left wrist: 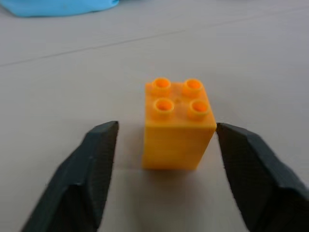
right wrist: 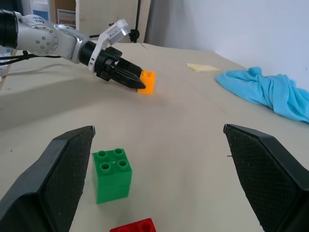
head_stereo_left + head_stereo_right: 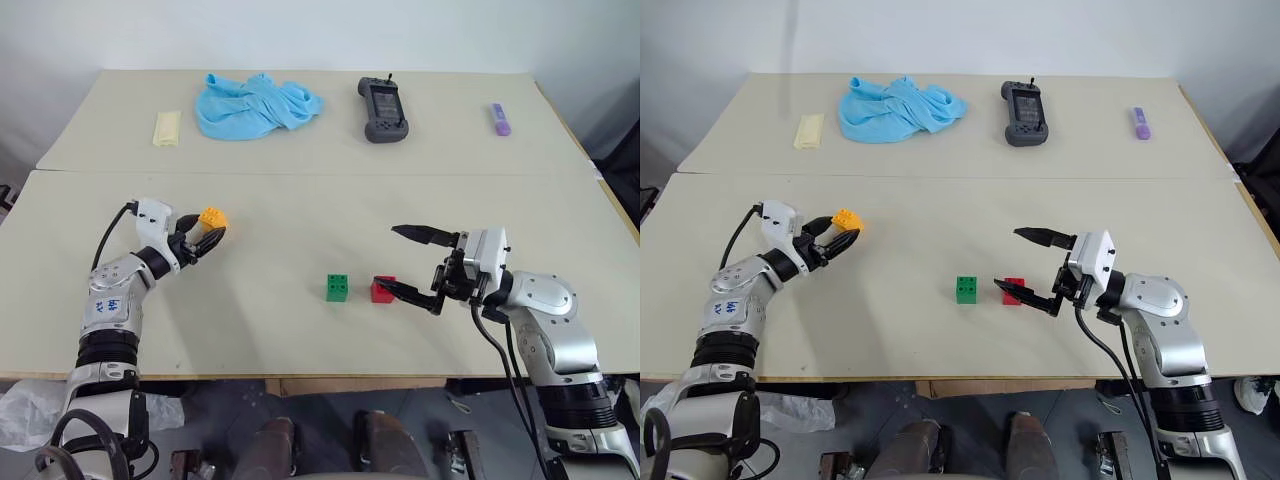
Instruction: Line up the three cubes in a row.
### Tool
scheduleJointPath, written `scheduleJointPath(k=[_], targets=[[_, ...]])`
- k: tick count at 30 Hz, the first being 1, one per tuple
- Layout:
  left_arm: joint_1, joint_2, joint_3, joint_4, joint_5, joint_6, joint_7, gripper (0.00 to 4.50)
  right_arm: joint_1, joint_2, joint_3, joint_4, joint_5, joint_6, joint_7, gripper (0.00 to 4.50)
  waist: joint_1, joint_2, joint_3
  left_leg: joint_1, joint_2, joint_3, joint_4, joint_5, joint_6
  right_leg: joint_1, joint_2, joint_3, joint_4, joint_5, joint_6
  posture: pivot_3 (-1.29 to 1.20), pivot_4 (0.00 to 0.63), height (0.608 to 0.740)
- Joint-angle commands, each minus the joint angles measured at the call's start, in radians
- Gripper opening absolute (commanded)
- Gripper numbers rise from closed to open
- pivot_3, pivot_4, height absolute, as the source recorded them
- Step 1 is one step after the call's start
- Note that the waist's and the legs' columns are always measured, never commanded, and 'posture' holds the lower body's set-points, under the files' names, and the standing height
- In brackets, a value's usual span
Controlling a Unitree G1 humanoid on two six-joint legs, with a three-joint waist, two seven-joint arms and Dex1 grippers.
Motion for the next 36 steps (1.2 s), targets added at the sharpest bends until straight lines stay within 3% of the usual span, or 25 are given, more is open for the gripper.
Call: scheduleJointPath(k=[1,3,9,15,18,26,36], targets=[[-0.019,0.013,0.002,0.0,0.006,-0.041,-0.022,2.03,0.012,-0.007,-0.007,-0.041,0.008,-0.006,-0.004,4.5,0.0,0.0,0.0,0.0,0.0,0.0,0.0,0.0,0.0,0.0,0.0,0.0,0.0,0.0,0.0,0.0,0.15,0.74],[-0.017,0.014,0.004,-0.006,0.0,-0.05,-0.038,1.45,0.015,-0.009,-0.006,-0.041,0.006,-0.007,-0.003,4.5,0.002,0.0,0.0,0.0,0.0,0.0,0.0,0.0,0.0,0.0,0.0,0.001,0.0,0.0,0.0,0.0,0.15,0.74],[0.08,0.082,-0.022,-0.216,-0.067,-0.1,-0.31,1.45,0.045,-0.034,-0.005,-0.052,-0.001,0.018,0.001,4.5,-0.001,0.0,0.0,0.0,0.0,-0.001,0.0,0.0,0.0,0.0,-0.001,0.003,0.0,0.0,0.0,0.0,0.15,0.74],[0.161,0.16,-0.178,-0.362,-0.043,-0.131,-0.609,1.45,0.063,-0.046,-0.014,-0.047,0.004,0.016,0.005,4.5,0.001,0.0,0.0,0.0,0.001,-0.001,0.0,0.0,0.0,0.001,-0.001,0.006,-0.001,0.0,0.0,0.0,0.15,0.74],[0.13,0.159,-0.245,-0.291,0.016,-0.235,-0.678,1.45,0.064,-0.05,-0.014,-0.043,0.004,0.016,0.011,4.5,0.003,0.0,0.0,0.0,0.0,-0.002,0.0,0.0,0.0,0.002,-0.001,0.005,-0.001,0.0,0.0,0.0,0.15,0.74],[-0.088,0.019,-0.322,0.018,0.062,-0.347,-0.757,1.45,0.189,-0.101,-0.076,-0.139,0.028,0.059,-0.007,4.5,0.017,0.001,0.0,0.0,0.0,-0.001,0.0,0.0,0.001,0.001,0.0,0.003,-0.001,0.0,0.0,0.0,0.15,0.74],[-0.227,-0.065,-0.331,0.278,0.102,-0.452,-0.805,1.45,0.339,-0.131,-0.151,-0.259,0.064,0.103,-0.049,4.5,0.028,0.0,0.0,0.0,-0.003,0.001,0.001,0.002,0.004,0.002,0.001,-0.002,0.0,0.001,0.002,0.0,0.15,0.74]])
